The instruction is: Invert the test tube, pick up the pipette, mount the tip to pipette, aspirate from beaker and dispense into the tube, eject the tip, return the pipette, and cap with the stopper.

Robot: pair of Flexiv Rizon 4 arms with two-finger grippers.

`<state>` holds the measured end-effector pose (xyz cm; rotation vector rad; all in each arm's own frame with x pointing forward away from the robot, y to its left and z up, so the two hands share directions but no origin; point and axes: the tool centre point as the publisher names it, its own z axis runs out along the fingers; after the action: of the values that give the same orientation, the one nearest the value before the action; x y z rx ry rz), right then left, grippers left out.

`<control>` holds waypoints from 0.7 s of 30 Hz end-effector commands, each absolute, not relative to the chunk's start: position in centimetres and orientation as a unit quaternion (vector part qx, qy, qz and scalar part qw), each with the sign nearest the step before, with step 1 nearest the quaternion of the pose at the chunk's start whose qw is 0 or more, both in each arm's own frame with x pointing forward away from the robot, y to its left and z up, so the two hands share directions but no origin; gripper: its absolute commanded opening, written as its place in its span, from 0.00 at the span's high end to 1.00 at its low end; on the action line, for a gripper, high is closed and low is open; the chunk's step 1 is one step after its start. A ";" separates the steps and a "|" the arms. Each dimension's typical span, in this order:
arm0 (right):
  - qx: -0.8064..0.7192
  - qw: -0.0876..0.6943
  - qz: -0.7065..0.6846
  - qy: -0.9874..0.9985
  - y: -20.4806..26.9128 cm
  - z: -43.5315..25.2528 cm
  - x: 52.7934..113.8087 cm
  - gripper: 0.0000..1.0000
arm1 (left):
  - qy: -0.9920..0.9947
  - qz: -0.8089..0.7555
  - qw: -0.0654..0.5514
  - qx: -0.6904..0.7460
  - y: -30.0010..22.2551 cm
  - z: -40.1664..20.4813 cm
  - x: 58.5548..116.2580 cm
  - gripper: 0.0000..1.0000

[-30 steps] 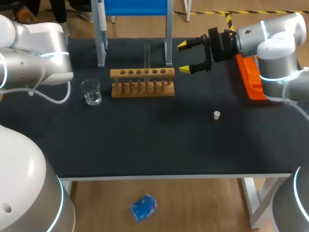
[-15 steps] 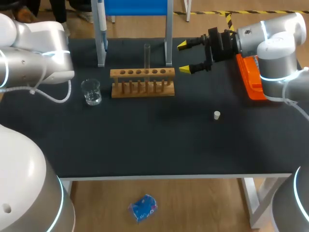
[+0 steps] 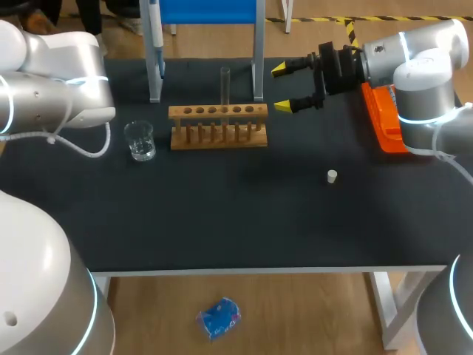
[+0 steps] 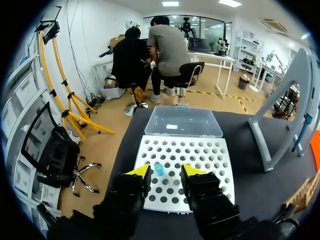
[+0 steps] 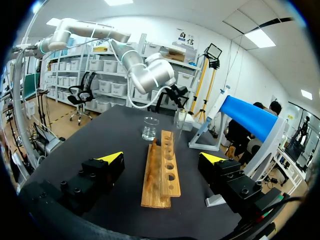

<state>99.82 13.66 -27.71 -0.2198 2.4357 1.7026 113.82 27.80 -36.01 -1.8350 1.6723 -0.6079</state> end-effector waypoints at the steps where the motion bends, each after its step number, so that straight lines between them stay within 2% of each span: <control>1: -0.074 0.081 0.569 0.815 13.6 -27.7 99.8 0.00 | 0.629 -0.224 0.284 -0.688 27.8 -35.9 114.0 0.09; 7: -0.074 0.081 0.569 0.815 13.6 -27.7 99.8 0.00 | 0.629 -0.223 0.286 -0.687 27.7 -36.0 114.1 0.16; 12: -0.074 0.081 0.569 0.815 13.6 -27.7 99.8 0.00 | 0.630 -0.221 0.287 -0.687 28.0 -36.2 114.3 0.34; 13: -0.074 0.081 0.569 0.815 13.6 -27.7 99.8 0.00 | 0.630 -0.221 0.287 -0.687 28.0 -36.2 114.3 0.40; 14: -0.074 0.081 0.569 0.815 13.6 -27.7 99.8 0.00 | 0.630 -0.221 0.287 -0.687 28.0 -36.2 114.3 0.50; 21: -0.074 0.081 0.569 0.815 13.6 -27.7 99.8 0.00 | 0.635 -0.214 0.288 -0.685 27.9 -36.3 114.3 0.54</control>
<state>99.82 13.66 -27.71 -0.2198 2.4357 1.7025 113.99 27.89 -36.28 -1.8211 1.6861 -0.5841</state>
